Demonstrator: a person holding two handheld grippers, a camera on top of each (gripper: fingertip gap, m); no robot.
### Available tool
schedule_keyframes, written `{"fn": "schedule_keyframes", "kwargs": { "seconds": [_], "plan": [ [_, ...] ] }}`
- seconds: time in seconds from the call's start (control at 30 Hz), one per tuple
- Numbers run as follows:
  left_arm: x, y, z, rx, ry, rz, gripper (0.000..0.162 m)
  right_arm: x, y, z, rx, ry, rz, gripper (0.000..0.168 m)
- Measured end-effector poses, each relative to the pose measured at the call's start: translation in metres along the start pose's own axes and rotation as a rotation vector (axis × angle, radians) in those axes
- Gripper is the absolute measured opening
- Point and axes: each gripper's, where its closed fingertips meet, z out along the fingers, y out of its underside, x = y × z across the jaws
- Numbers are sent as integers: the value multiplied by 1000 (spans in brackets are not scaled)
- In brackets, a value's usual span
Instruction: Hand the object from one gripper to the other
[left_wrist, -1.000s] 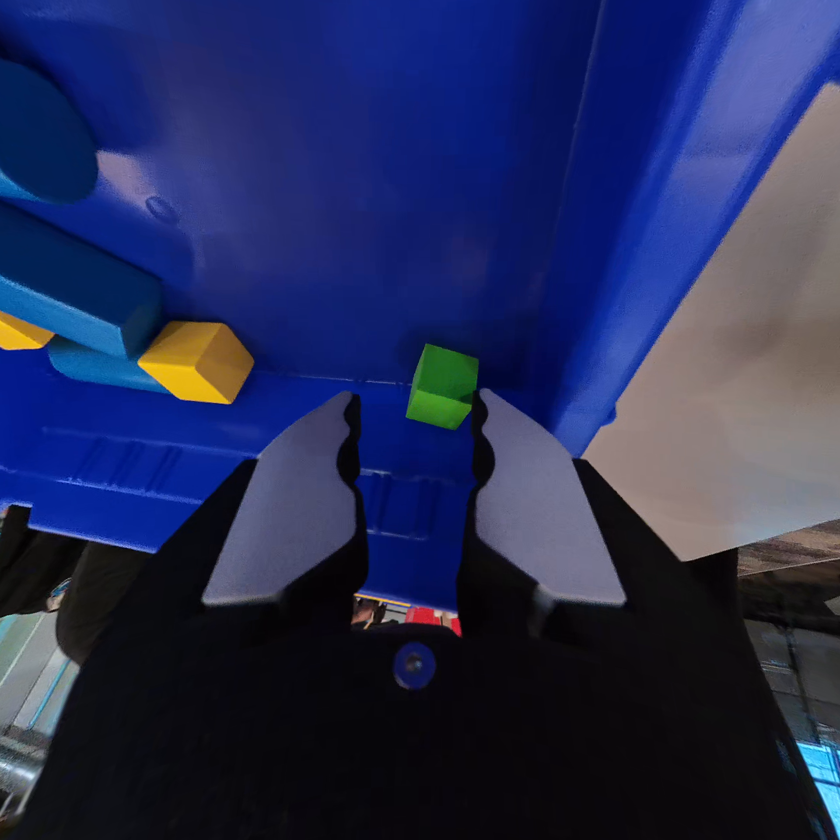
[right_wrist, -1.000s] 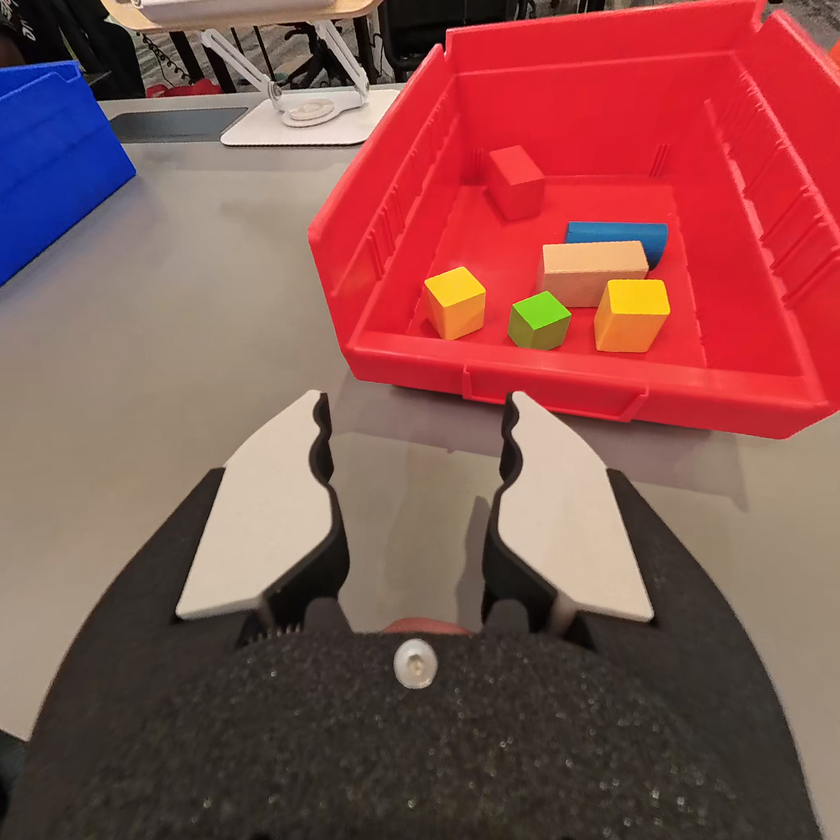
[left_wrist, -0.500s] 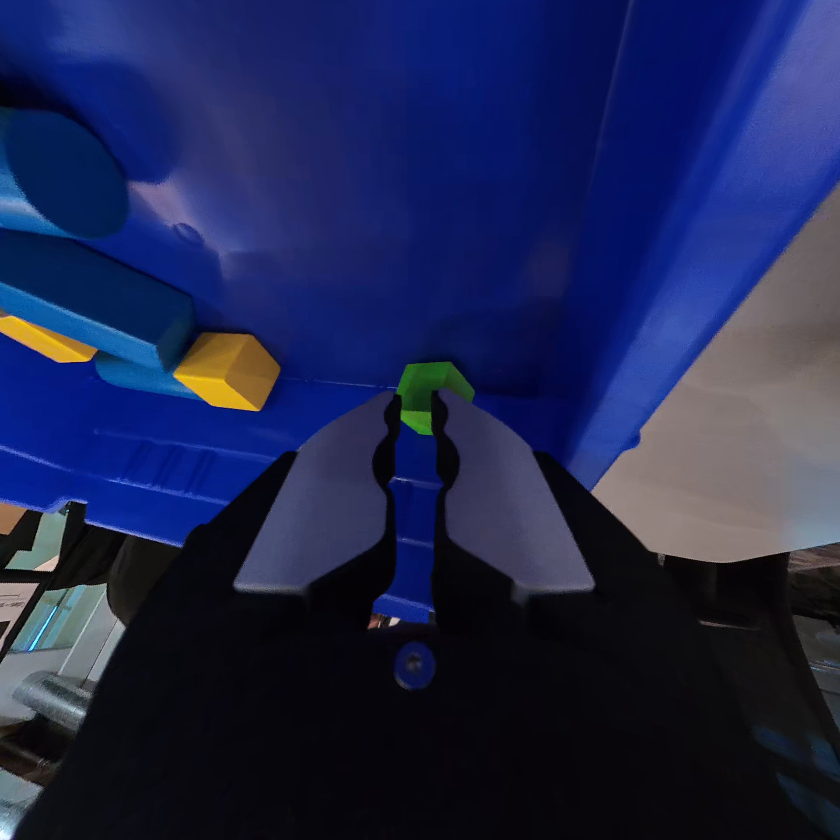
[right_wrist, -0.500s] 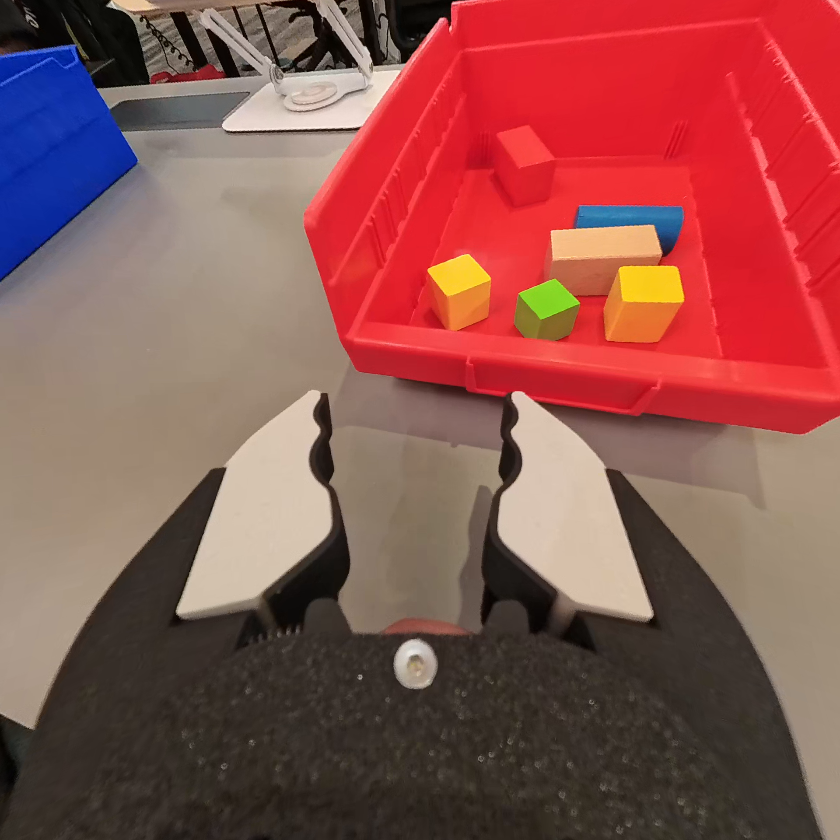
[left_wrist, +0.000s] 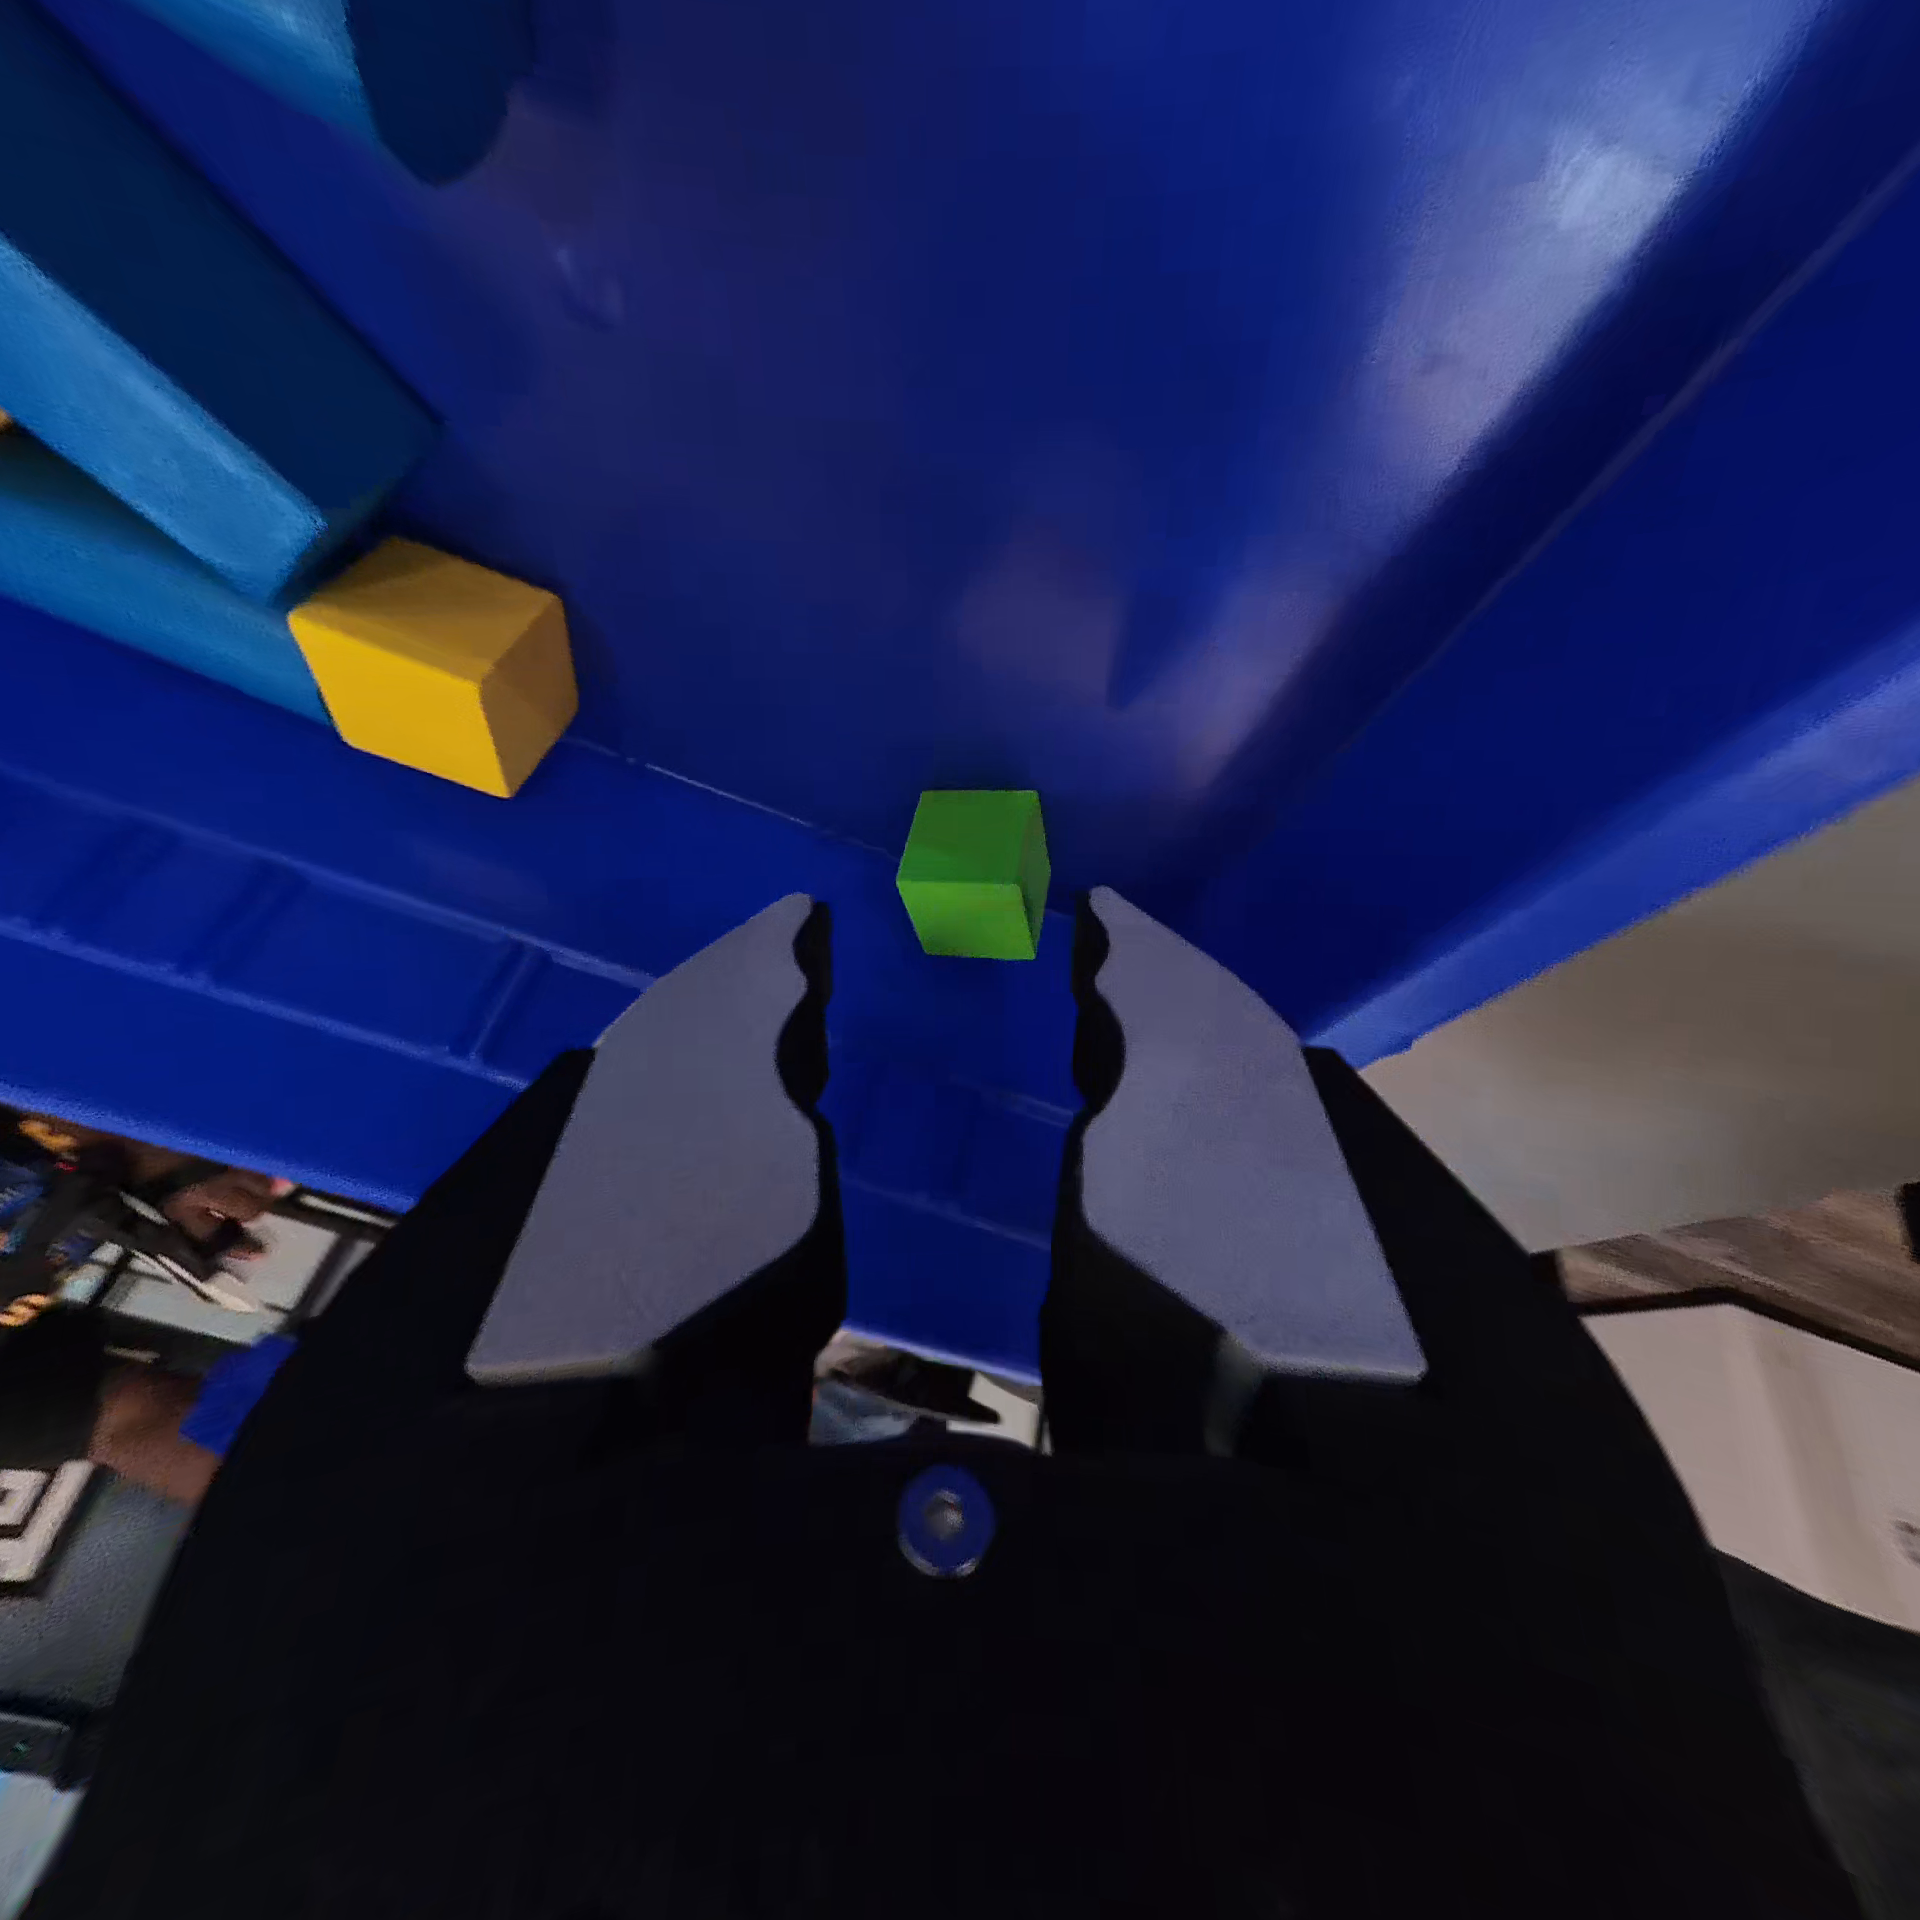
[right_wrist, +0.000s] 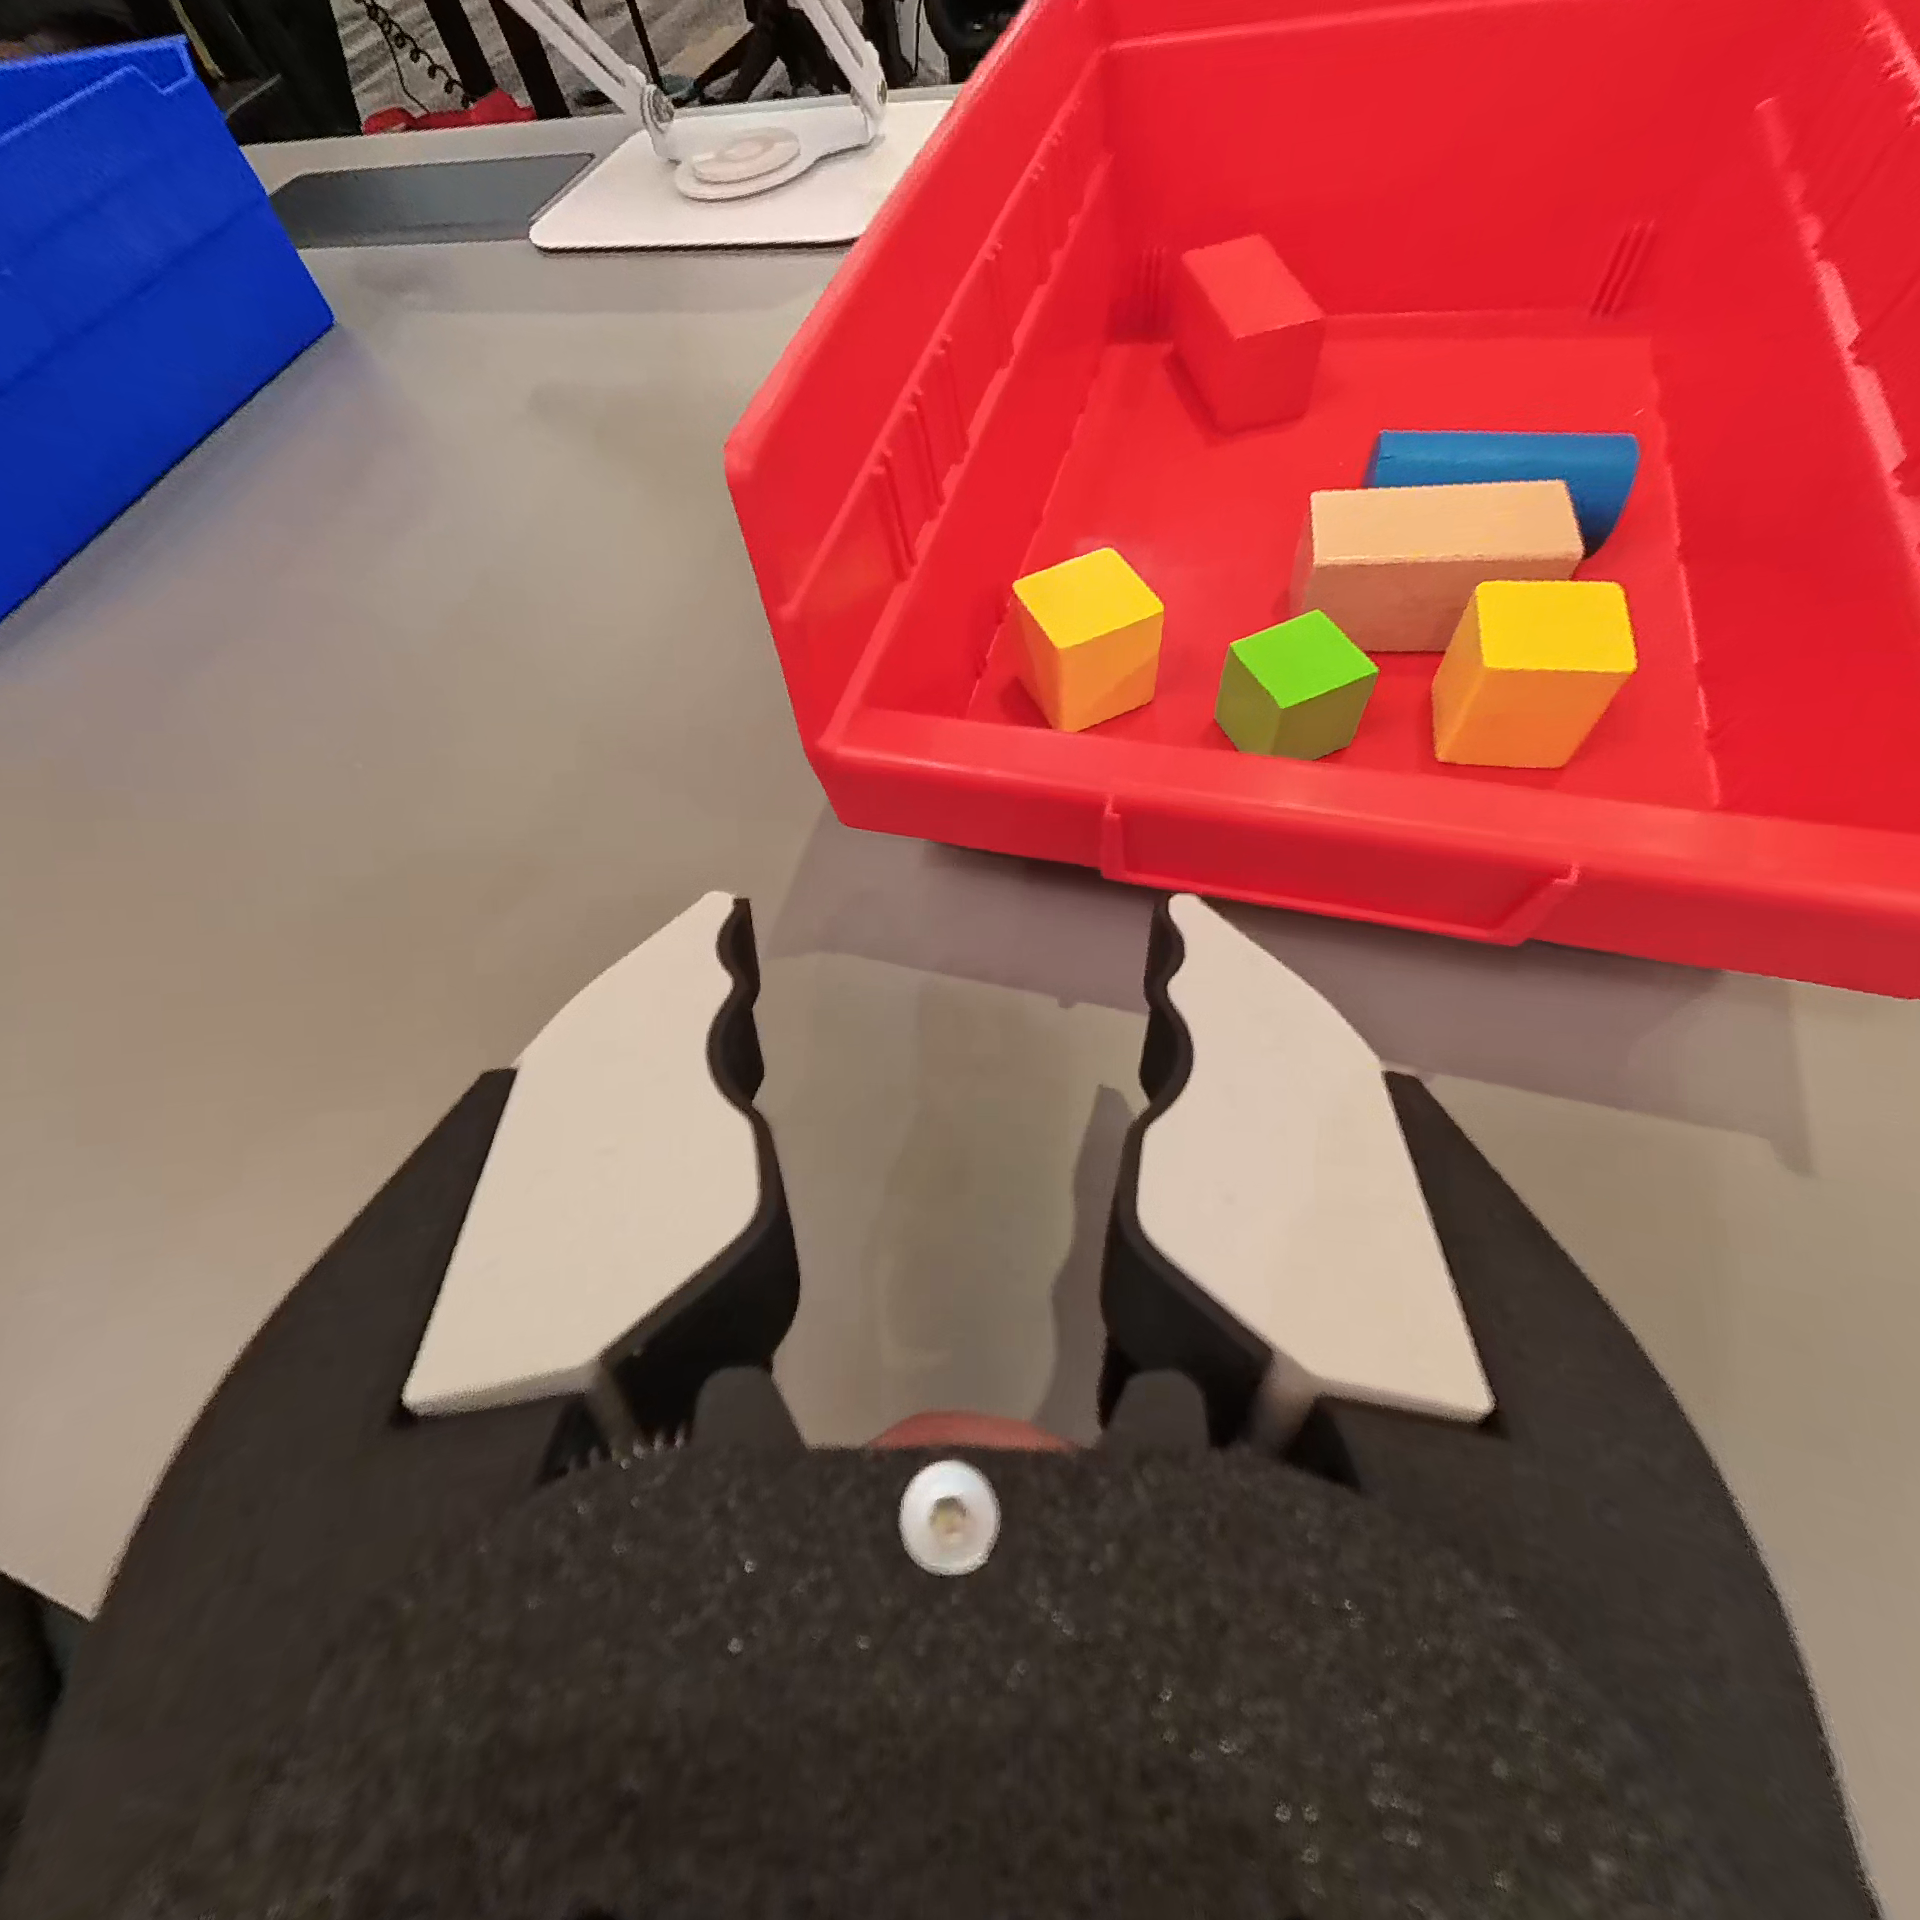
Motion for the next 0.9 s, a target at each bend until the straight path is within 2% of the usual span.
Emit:
{"fn": "schedule_keyframes", "kwargs": {
  "seconds": [0.23,0.3,0.53,0.6,0.73,0.8,0.9],
  "plan": [
    [2,12,26,-152,12,-66,43,2,2,-1,-6,-4,15,71],
    [2,9,28,-145,21,-67,30,2,3,0,-11,-6,14,71],
    [-10,0,7,3,-49,-73,29,1,2,-1,-6,-11,9,70],
    [-18,-3,-17,127,-134,-87,29,0,0,-2,5,-16,8,69],
    [-11,-28,-91,634,-278,-126,28,-7,-14,-7,73,-34,-4,70],
    [-5,-36,-130,856,-387,-123,29,-14,-33,-11,147,-43,-11,71],
    [9,-59,-199,1128,-516,-66,28,-39,-80,-6,208,-117,-59,70]
  ]
}}
